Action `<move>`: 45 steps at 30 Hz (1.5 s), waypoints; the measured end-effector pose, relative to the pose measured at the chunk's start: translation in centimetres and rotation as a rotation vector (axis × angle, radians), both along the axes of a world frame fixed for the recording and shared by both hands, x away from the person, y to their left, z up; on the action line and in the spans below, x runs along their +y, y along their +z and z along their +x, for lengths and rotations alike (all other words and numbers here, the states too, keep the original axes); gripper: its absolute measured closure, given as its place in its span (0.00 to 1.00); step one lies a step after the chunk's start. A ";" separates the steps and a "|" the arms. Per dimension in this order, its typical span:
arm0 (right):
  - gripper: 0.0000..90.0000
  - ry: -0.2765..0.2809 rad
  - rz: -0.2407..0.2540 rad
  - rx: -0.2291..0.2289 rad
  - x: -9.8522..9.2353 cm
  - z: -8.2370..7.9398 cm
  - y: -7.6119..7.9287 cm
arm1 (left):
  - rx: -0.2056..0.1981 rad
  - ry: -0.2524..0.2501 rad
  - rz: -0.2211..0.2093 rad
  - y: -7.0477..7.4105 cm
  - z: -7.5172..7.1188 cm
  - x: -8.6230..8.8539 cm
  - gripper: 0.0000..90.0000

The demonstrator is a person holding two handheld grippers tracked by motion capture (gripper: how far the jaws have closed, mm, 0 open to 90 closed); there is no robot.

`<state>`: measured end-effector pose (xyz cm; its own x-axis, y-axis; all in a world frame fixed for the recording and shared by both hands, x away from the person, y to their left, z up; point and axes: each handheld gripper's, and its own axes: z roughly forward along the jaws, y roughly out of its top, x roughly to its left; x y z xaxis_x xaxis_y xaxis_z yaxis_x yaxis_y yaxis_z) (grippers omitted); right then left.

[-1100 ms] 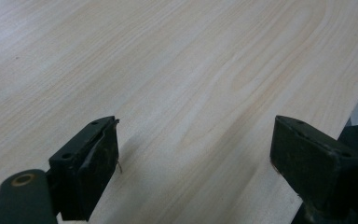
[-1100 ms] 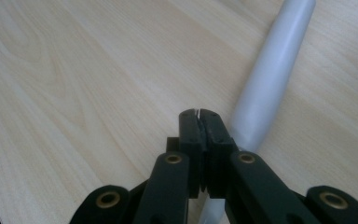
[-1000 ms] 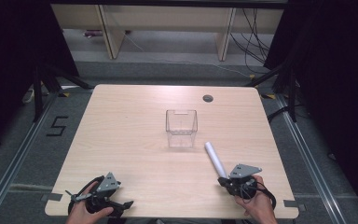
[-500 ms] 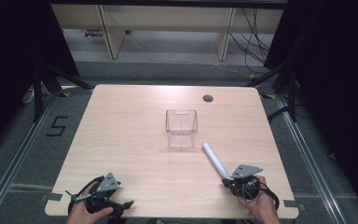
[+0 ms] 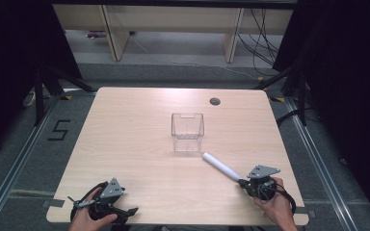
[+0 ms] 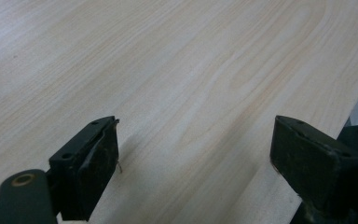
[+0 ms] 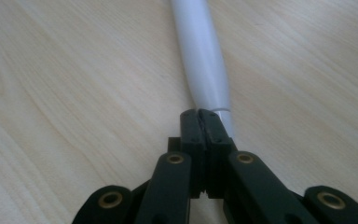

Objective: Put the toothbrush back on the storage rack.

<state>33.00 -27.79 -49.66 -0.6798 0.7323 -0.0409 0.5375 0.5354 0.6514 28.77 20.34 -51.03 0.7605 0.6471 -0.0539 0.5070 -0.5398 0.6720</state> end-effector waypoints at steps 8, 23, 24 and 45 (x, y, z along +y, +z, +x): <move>1.00 -0.056 -0.012 0.011 -0.9 1.1 0.1 | 0.007 0.004 -0.002 -0.1 0.0 -0.1 0.17; 1.00 -0.089 -0.033 -0.034 -1.0 4.9 0.2 | 0.015 -0.004 0.006 -0.3 0.1 0.0 0.17; 1.00 -0.092 -0.023 -0.036 -0.9 5.2 0.2 | 0.015 -0.004 0.006 -0.3 0.1 0.0 0.17; 0.99 -0.047 -0.037 -0.015 3.4 10.3 0.5 | 0.006 -0.001 -0.012 0.1 0.0 0.1 0.17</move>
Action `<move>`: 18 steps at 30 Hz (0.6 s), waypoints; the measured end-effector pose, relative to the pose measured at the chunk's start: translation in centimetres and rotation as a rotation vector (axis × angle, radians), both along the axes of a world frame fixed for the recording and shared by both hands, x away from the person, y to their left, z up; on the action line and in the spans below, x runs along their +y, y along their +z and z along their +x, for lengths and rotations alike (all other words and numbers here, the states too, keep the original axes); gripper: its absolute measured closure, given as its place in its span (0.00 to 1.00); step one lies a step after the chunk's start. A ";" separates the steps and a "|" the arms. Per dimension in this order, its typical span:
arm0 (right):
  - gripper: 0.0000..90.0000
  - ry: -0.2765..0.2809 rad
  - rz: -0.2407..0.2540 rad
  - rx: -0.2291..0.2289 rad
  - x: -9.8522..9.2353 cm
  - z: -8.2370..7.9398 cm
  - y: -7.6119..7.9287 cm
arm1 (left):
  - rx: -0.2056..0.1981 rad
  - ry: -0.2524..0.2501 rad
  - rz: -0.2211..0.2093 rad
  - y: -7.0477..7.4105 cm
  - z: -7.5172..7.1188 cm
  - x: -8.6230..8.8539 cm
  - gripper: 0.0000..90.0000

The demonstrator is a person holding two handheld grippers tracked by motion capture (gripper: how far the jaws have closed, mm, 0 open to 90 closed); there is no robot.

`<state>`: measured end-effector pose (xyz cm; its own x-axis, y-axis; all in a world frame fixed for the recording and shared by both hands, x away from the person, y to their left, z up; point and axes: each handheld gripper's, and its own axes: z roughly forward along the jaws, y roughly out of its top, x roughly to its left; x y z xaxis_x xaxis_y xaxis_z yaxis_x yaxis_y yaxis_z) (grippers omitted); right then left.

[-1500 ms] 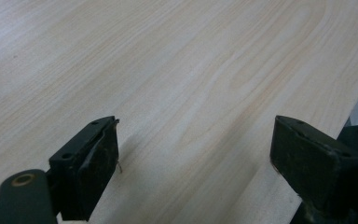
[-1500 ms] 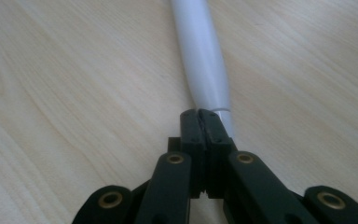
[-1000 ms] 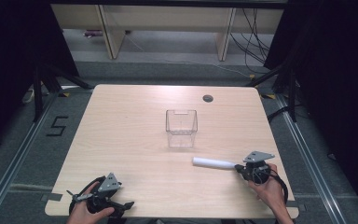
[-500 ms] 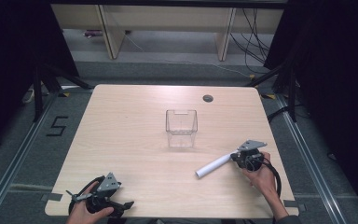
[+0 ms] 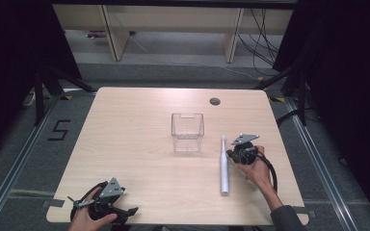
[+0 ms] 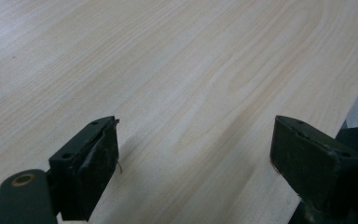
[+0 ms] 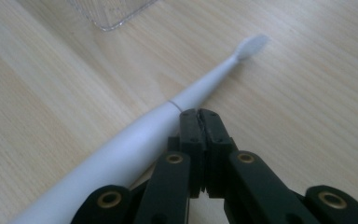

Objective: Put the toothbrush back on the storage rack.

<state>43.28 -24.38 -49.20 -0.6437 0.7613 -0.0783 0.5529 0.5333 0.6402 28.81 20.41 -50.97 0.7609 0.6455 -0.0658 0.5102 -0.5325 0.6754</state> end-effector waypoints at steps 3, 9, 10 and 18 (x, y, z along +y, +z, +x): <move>0.95 0.008 -0.015 -0.028 0.3 0.2 0.5 | -0.001 -0.001 0.000 0.0 0.0 0.0 0.17; 0.80 -0.040 -0.007 -0.006 -0.3 -0.5 1.8 | -0.002 -0.004 0.002 0.0 0.0 0.0 0.17; 0.79 -0.057 0.014 0.006 -0.3 -0.7 2.0 | -0.001 -0.003 -0.002 0.0 0.0 0.0 0.17; 0.67 -0.047 0.019 0.067 -0.5 -1.3 3.4 | 0.004 0.003 -0.001 0.0 0.0 0.0 0.17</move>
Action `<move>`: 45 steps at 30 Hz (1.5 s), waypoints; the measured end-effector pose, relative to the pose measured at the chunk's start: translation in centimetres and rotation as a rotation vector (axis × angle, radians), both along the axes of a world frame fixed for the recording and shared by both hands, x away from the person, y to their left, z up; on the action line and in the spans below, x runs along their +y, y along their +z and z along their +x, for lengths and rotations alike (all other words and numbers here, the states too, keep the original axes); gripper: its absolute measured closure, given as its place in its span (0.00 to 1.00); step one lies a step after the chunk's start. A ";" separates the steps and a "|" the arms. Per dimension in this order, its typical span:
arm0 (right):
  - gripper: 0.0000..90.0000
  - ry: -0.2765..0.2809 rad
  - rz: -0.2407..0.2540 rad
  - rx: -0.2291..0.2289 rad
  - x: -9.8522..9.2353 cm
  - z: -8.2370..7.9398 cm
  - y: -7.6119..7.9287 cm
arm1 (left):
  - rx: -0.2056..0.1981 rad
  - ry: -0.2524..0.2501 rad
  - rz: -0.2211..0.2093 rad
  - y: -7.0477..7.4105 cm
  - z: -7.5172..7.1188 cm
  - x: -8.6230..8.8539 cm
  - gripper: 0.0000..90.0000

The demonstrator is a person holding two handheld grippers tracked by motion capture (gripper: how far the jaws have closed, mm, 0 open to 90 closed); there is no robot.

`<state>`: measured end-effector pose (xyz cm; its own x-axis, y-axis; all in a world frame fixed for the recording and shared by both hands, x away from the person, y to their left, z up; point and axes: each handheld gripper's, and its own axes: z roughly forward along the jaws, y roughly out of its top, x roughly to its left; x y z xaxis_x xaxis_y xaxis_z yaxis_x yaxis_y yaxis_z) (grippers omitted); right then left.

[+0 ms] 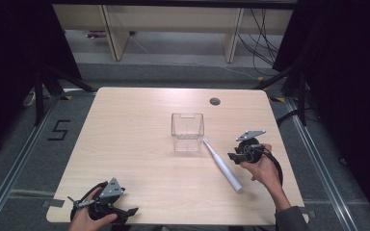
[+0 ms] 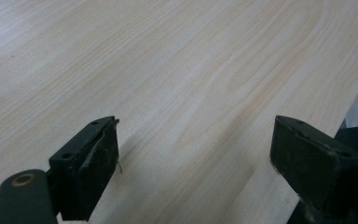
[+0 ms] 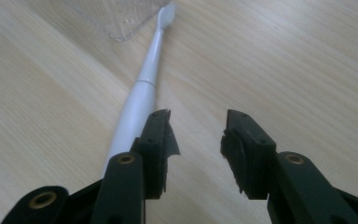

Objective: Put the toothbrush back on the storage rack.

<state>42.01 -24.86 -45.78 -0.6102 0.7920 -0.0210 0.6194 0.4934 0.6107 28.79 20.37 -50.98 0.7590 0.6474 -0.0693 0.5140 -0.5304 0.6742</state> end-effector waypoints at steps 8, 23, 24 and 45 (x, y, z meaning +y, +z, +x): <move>0.61 0.044 -0.008 0.055 1.5 -0.5 1.1 | 0.000 0.001 0.001 0.0 0.0 0.1 0.17; 0.57 0.056 -0.046 0.152 3.7 -0.1 0.9 | -0.001 0.002 0.001 0.0 0.0 0.1 0.17; 0.56 0.040 -0.054 0.156 3.8 0.0 0.8 | -0.002 0.003 -0.001 0.0 0.0 0.1 0.17; 0.50 0.095 -0.116 0.280 4.7 1.3 -0.5 | -0.004 0.002 -0.002 0.0 0.0 0.1 0.17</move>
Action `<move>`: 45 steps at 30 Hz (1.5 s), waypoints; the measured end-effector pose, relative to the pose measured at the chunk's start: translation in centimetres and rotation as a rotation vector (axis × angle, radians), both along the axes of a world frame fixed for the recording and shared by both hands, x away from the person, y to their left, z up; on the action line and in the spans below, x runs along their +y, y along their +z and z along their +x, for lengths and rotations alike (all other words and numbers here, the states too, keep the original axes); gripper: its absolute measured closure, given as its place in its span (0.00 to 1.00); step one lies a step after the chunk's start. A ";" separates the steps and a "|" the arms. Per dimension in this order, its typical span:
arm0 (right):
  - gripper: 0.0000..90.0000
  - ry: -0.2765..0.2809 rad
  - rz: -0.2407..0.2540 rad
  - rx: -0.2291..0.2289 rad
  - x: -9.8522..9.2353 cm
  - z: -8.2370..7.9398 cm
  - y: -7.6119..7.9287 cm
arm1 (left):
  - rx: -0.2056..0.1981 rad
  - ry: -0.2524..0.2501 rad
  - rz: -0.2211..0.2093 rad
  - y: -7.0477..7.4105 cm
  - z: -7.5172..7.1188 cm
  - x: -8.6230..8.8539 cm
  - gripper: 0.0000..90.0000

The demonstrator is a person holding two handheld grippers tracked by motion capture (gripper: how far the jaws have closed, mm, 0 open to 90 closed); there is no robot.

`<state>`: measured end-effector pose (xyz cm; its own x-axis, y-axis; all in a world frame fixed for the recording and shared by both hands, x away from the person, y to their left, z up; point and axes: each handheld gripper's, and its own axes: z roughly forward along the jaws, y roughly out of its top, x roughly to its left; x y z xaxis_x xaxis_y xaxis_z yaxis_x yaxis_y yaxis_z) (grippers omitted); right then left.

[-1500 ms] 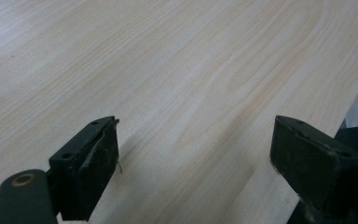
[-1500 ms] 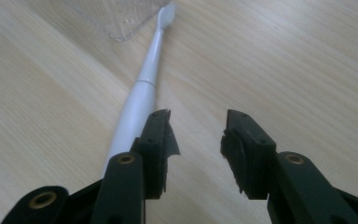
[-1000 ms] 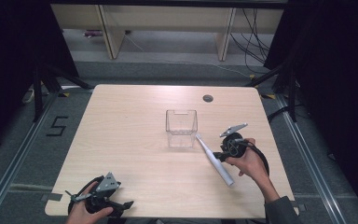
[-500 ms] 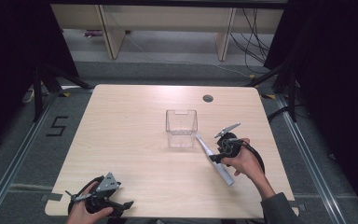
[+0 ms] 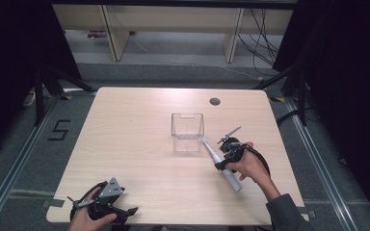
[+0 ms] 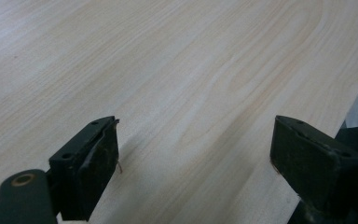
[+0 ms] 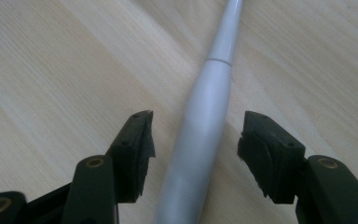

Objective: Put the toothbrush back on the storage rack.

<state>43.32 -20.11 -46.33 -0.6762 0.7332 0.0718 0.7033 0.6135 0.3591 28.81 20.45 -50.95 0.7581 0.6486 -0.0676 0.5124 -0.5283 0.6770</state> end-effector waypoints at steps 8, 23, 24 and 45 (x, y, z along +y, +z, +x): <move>0.55 0.000 -0.062 0.036 0.6 0.2 -0.4 | -0.001 -0.012 0.015 0.1 0.1 0.1 0.17; 0.69 0.064 -0.121 0.085 1.0 1.8 -1.2 | 0.003 -0.019 0.020 0.0 0.1 0.0 0.17; 0.69 0.066 -0.129 0.095 1.0 1.9 -1.1 | 0.002 -0.014 0.015 0.0 0.1 0.0 0.17; 0.74 0.030 -0.238 0.221 1.0 3.1 -0.9 | 0.007 -0.009 0.014 0.0 0.0 -0.1 0.17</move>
<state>46.40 -19.08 -47.24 -0.6847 0.7272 0.0482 0.7288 0.6833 0.0435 28.83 20.38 -50.92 0.7631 0.6431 -0.0640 0.5125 -0.5419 0.6661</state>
